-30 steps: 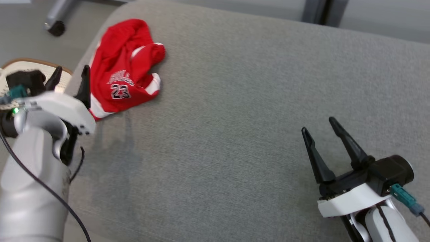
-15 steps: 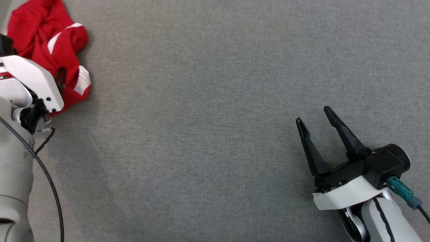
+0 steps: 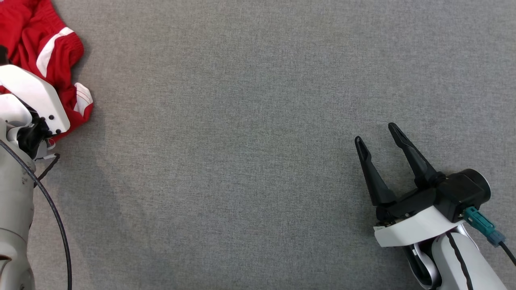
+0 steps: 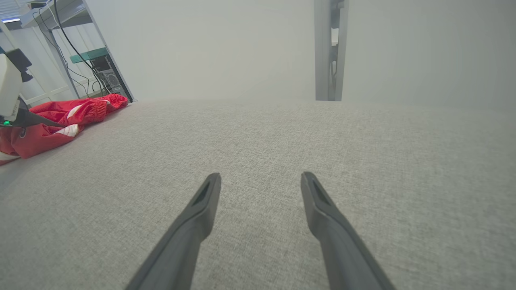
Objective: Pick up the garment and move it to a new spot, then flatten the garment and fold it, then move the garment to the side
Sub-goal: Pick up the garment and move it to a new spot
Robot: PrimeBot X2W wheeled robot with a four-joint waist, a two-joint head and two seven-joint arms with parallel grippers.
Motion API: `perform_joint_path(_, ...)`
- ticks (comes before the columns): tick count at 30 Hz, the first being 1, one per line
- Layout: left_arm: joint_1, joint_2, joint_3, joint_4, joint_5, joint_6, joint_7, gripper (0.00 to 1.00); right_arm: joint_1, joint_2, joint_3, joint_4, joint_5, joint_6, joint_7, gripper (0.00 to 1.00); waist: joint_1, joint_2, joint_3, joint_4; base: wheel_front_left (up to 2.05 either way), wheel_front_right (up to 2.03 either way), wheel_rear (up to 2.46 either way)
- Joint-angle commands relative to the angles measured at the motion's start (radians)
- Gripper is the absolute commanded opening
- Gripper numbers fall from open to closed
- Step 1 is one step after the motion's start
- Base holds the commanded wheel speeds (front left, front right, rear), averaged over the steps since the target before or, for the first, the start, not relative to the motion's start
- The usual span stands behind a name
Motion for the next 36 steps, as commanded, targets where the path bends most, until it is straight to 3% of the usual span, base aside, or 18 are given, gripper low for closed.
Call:
perform_joint_path(1,-0.007,0.001,-0.003,0.005,-0.001,0.002,-0.005,0.0,-0.01,-0.003,-0.003,0.001,-0.004,0.0,-0.001,1.0,0.0,0.0,-0.003,0.002,0.0,0.0,0.0)
perform_joint_path(10,-0.009,-0.01,-0.006,0.0,-0.02,-0.005,-0.114,0.0,-0.005,0.003,0.001,0.017,0.004,0.0,-0.001,1.0,0.0,0.0,-0.06,0.009,0.0,0.0,0.0)
perform_joint_path(20,0.048,-0.065,-0.037,-0.05,-0.068,-0.018,-0.277,0.0,0.044,0.023,-0.022,0.052,0.01,0.0,-0.001,1.0,0.0,0.0,-0.224,0.015,0.0,0.0,0.0)
perform_joint_path(28,0.143,-0.102,-0.176,-0.211,-0.174,-0.016,-0.364,0.0,0.097,0.045,-0.065,0.075,0.015,0.0,-0.001,1.0,0.0,0.0,-0.355,0.022,0.0,0.0,0.0)
perform_joint_path(36,0.245,-0.102,-0.345,-0.412,-0.281,-0.016,-0.446,0.0,0.13,0.063,-0.083,0.085,0.006,0.0,-0.001,1.0,0.0,0.0,-0.435,-0.011,0.0,0.0,0.0)
